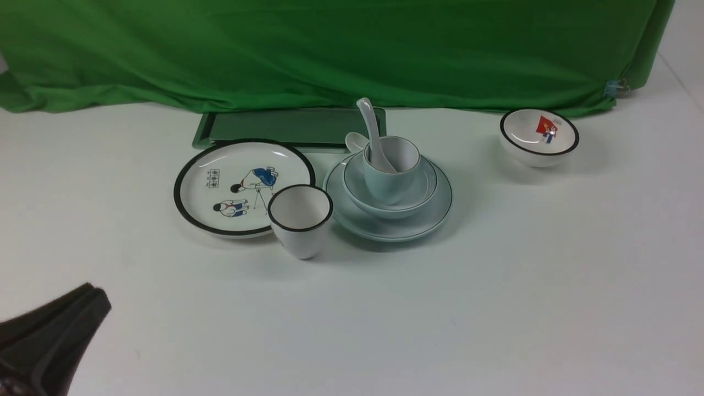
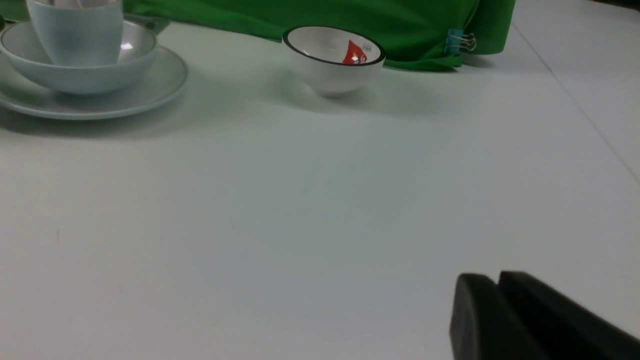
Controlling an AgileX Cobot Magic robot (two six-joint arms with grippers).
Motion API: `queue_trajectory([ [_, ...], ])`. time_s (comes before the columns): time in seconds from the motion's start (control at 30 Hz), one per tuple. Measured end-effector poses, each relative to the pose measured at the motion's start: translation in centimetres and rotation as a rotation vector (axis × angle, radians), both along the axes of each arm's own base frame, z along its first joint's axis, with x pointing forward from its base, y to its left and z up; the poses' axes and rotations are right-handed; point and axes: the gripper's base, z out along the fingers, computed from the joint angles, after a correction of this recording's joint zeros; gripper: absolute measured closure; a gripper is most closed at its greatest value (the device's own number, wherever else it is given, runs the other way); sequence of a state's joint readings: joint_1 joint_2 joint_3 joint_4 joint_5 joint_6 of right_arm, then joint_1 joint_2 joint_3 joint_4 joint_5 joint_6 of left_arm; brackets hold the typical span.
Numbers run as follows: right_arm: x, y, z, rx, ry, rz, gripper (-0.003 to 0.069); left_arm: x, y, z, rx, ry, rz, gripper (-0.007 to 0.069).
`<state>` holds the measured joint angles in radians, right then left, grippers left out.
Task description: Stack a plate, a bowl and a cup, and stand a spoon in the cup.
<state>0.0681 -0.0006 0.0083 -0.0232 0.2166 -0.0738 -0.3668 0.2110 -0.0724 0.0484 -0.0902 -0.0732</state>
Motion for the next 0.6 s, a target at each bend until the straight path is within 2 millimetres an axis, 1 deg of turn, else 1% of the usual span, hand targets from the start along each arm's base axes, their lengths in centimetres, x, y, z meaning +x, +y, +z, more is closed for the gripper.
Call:
queue_trajectory([
  [0.07, 0.0, 0.0, 0.0, 0.0, 0.001, 0.0, 0.0571, -0.5, 0.4, -1.4, -0.036, -0.02, 0.028, 0.0656],
  [0.1, 0.0, 0.0, 0.0, 0.0, 0.001, 0.0, 0.0569, -0.7, 0.7, -1.7, -0.058, -0.018, 0.053, 0.0656],
  [0.23, 0.0, 0.0, 0.0, -0.001, 0.002, 0.0, 0.0561, -1.1, 1.3, -2.7, -0.056, 0.052, 0.133, 0.0656],
  [0.37, 0.0, 0.0, 0.0, -0.001, 0.002, 0.0, 0.0551, -1.4, 1.7, -4.1, -0.043, 0.195, 0.208, 0.0656],
  [0.47, 0.0, 0.0, 0.0, -0.001, 0.002, 0.0, 0.0545, -1.4, 1.9, -4.5, 0.003, 0.223, 0.232, 0.0656],
  [0.6, 0.0, 0.0, 0.0, -0.001, 0.002, 0.0, 0.0533, -1.4, 1.9, -4.5, 0.016, 0.221, 0.24, 0.0656],
])
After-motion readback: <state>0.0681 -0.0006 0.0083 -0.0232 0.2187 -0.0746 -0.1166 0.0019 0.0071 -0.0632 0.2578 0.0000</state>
